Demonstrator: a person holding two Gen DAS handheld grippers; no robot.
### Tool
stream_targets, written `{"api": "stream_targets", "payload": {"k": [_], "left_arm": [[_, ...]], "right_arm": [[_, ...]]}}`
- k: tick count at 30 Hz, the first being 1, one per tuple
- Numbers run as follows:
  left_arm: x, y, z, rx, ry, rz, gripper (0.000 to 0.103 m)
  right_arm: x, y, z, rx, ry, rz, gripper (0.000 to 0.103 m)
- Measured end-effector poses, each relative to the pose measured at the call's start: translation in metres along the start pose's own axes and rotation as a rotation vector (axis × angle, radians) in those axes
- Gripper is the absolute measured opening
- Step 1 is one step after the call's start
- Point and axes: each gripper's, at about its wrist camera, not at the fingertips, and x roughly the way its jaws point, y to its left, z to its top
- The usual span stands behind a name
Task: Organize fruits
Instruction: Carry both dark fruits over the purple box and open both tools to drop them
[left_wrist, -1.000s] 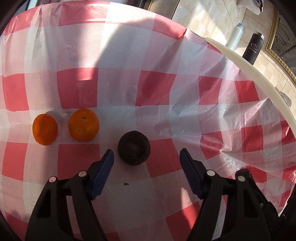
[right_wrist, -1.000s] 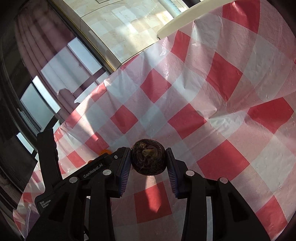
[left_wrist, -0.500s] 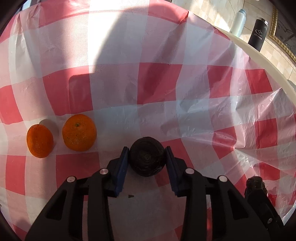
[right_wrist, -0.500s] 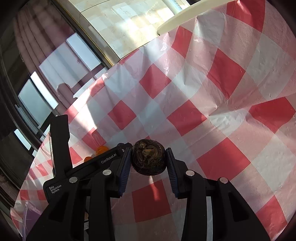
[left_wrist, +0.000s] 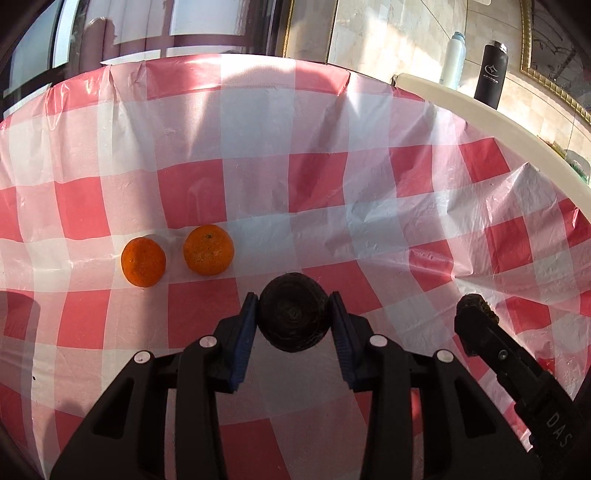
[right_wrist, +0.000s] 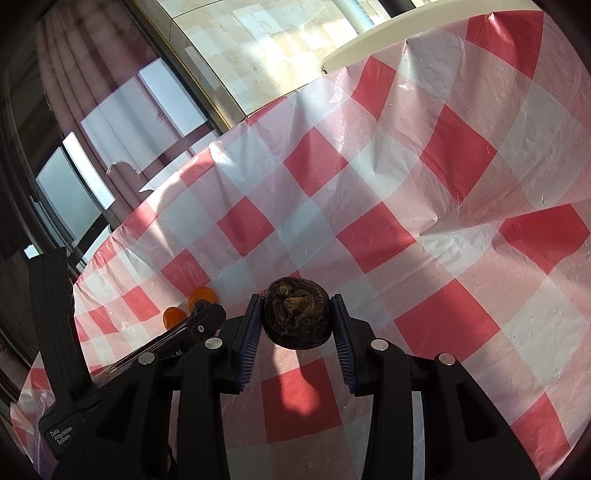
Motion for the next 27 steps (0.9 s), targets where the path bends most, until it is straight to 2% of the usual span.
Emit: {"api": "stream_targets", "payload": {"k": [6, 15, 27], "left_arm": [[-0.018, 0.015, -0.025, -0.022, 0.026, 0.018, 0.039], [-0.057, 0.026, -0.060, -0.054, 0.013, 0.023, 0.039], [-0.095, 0.032, -0.087, -0.069, 0.009, 0.012, 0.039]], "right_arm": [[0.001, 0.000, 0.000, 0.000, 0.003, 0.004, 0.038], [0.001, -0.001, 0.001, -0.003, 0.006, 0.010, 0.038], [0.000, 0.001, 0.001, -0.005, 0.008, 0.018, 0.038]]}}
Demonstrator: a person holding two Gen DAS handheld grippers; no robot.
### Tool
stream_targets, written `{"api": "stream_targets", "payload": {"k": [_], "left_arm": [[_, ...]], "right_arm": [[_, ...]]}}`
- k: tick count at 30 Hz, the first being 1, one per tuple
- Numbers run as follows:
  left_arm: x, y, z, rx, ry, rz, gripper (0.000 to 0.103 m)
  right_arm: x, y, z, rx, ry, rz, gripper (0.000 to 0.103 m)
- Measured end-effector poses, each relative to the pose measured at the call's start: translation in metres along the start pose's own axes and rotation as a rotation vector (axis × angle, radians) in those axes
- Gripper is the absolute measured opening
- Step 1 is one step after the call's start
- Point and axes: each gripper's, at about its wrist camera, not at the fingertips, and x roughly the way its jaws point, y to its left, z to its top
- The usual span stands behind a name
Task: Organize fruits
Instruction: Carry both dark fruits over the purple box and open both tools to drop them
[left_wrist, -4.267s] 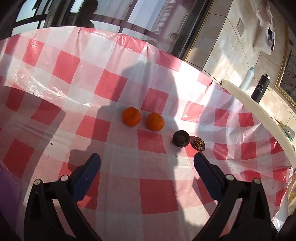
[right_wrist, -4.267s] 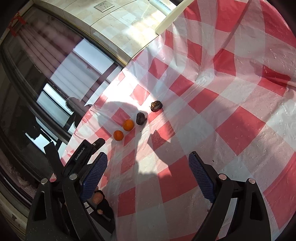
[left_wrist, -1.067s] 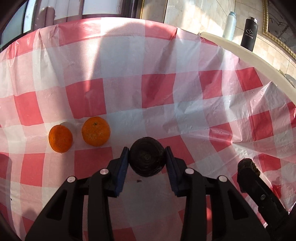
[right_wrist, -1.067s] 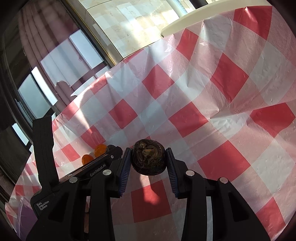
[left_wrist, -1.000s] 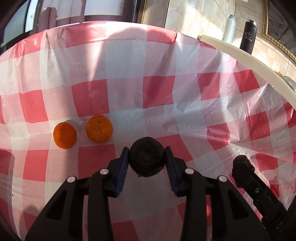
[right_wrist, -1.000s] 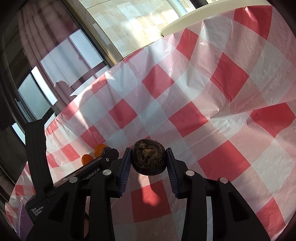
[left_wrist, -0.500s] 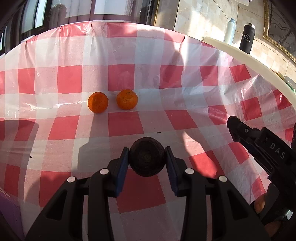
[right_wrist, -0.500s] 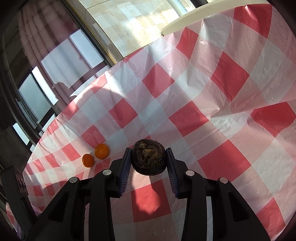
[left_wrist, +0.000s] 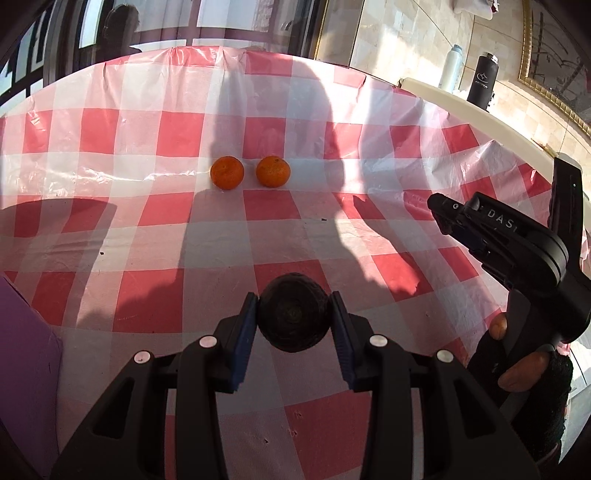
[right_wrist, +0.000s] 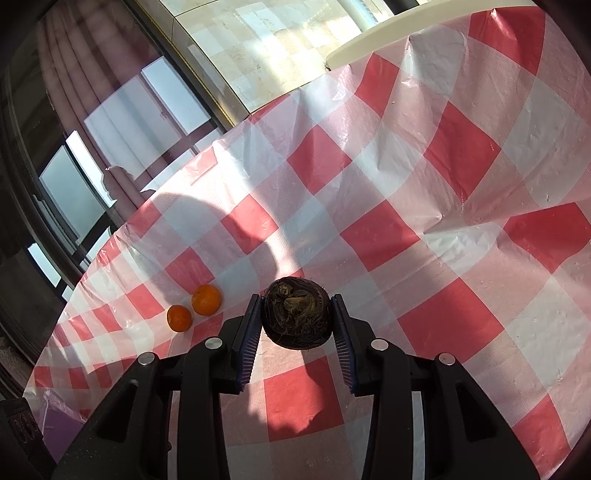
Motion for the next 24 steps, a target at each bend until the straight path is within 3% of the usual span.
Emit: {"api": "stream_targets", "payload": {"k": [8, 18, 24], "left_arm": [[-0.030, 0.004, -0.016, -0.025, -0.055, -0.007, 0.039], [-0.018, 0.017, -0.015, -0.078, -0.034, -0.037, 0.039], [-0.025, 0.023, -0.012, -0.094, -0.076, -0.036, 0.039]], "right_arm": [[-0.001, 0.001, -0.001, -0.002, 0.003, -0.007, 0.038], [0.003, 0.002, -0.001, -0.006, 0.019, -0.031, 0.038], [0.000, 0.001, 0.000, 0.000, -0.002, -0.046, 0.038]]}}
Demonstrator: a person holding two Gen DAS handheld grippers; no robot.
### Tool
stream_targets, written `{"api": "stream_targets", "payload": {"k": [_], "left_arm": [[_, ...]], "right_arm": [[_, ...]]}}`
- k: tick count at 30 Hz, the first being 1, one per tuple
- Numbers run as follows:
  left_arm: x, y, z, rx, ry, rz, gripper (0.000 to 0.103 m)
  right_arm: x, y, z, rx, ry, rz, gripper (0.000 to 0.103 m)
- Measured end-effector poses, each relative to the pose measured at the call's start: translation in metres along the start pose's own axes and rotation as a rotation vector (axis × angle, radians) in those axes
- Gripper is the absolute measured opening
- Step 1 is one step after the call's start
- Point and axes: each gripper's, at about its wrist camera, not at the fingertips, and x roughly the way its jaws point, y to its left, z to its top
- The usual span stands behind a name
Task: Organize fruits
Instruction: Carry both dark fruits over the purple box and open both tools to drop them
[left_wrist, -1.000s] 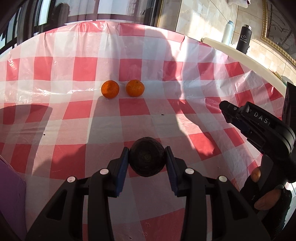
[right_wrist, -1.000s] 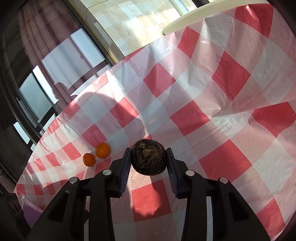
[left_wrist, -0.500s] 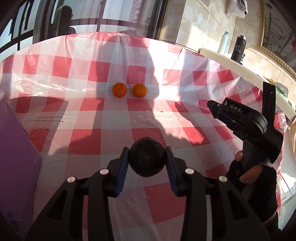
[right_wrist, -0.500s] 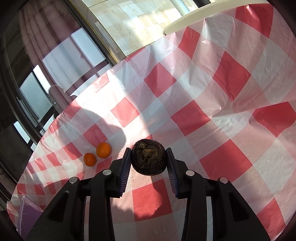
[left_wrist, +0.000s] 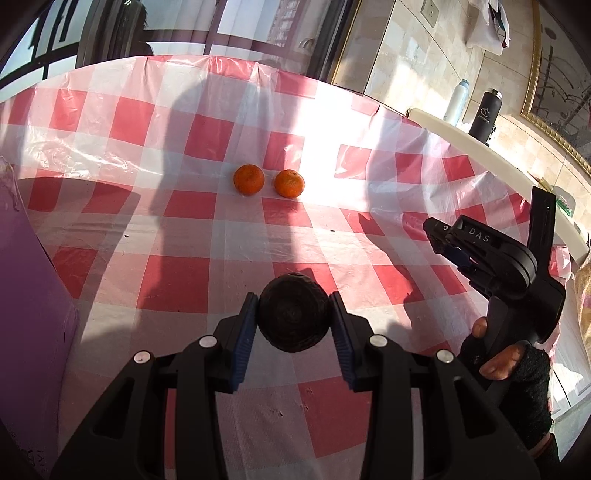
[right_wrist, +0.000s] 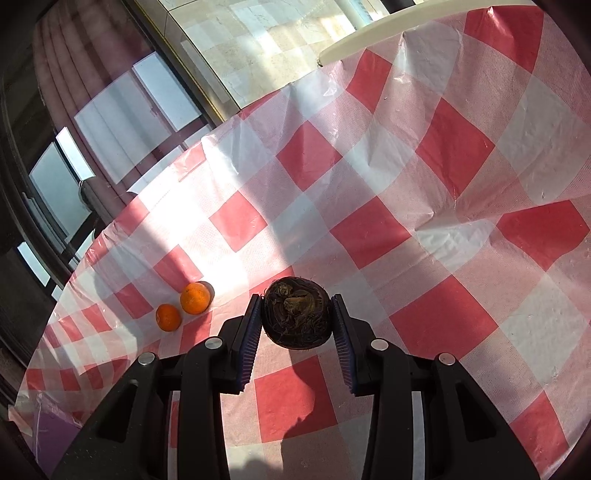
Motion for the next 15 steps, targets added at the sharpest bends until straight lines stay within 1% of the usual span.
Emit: {"api": "stream_targets", "payload": {"k": [2, 4, 6, 8, 10, 12, 15], "left_arm": [[-0.005, 0.004, 0.001, -0.016, -0.024, -0.009, 0.039], [-0.014, 0.009, 0.002, -0.038, -0.058, -0.014, 0.039], [-0.027, 0.017, -0.002, -0.064, -0.085, -0.019, 0.039], [-0.039, 0.027, -0.009, -0.099, -0.088, -0.016, 0.039], [-0.053, 0.036, -0.017, -0.122, -0.090, -0.018, 0.039], [-0.066, 0.040, -0.024, -0.124, -0.096, -0.010, 0.039], [-0.082, 0.041, -0.033, -0.099, -0.097, -0.001, 0.039]], "right_arm": [[-0.005, 0.000, 0.000, 0.004, -0.022, 0.014, 0.038], [-0.008, 0.001, -0.002, 0.001, -0.012, 0.008, 0.038], [-0.014, 0.003, -0.007, 0.012, -0.004, 0.033, 0.038], [-0.025, 0.005, -0.014, 0.023, -0.012, 0.068, 0.038], [-0.034, 0.011, -0.021, 0.006, -0.021, 0.066, 0.038], [-0.038, 0.018, -0.028, -0.013, -0.012, 0.054, 0.038], [-0.042, 0.027, -0.040, -0.016, 0.034, 0.046, 0.038]]}}
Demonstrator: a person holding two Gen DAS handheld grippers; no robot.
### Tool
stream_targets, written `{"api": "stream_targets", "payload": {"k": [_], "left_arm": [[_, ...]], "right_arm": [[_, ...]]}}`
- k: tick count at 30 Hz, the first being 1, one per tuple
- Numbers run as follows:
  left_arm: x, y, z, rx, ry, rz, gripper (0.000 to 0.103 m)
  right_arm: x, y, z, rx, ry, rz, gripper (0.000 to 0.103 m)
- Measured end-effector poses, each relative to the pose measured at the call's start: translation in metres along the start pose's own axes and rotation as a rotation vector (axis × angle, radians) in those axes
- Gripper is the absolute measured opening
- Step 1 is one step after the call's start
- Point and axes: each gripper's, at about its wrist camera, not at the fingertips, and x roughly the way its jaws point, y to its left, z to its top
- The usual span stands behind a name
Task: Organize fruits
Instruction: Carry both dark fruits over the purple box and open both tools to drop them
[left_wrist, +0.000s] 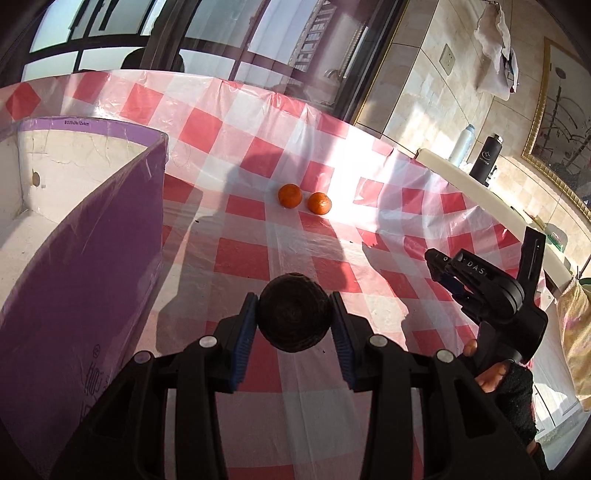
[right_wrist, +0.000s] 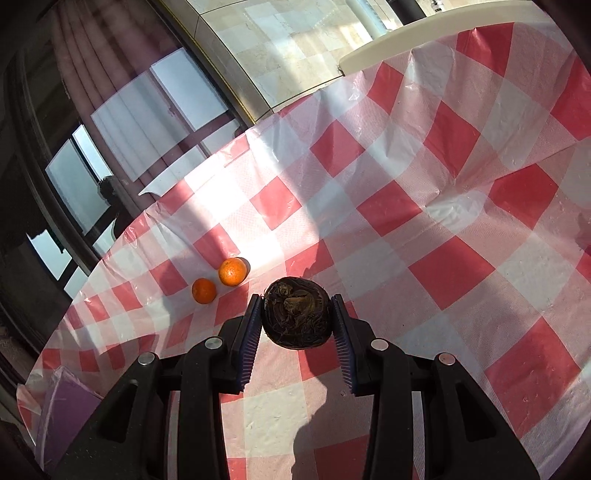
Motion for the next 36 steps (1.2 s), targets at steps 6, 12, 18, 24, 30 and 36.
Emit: {"api": "stream_targets", "payload": {"k": [6, 12, 18, 24, 30, 36], "left_arm": [[-0.030, -0.010, -0.018, 0.060, -0.003, 0.004, 0.039], [-0.063, -0.027, -0.029, 0.146, -0.036, 0.027, 0.039], [-0.109, -0.024, -0.020, 0.153, -0.153, 0.074, 0.039], [-0.142, 0.000, -0.010, 0.099, -0.208, 0.133, 0.039], [-0.166, 0.036, -0.006, 0.030, -0.211, 0.182, 0.039], [-0.179, 0.067, -0.009, -0.017, -0.215, 0.253, 0.039]], "right_arm": [[-0.018, 0.018, -0.026, -0.018, 0.019, 0.041, 0.038], [-0.038, 0.040, -0.051, -0.047, 0.036, 0.119, 0.038], [-0.049, 0.061, -0.069, -0.095, 0.062, 0.201, 0.038], [-0.050, 0.087, -0.083, -0.128, 0.103, 0.281, 0.038], [-0.060, 0.132, -0.096, -0.215, 0.133, 0.387, 0.038], [-0.074, 0.186, -0.115, -0.320, 0.156, 0.506, 0.038]]}}
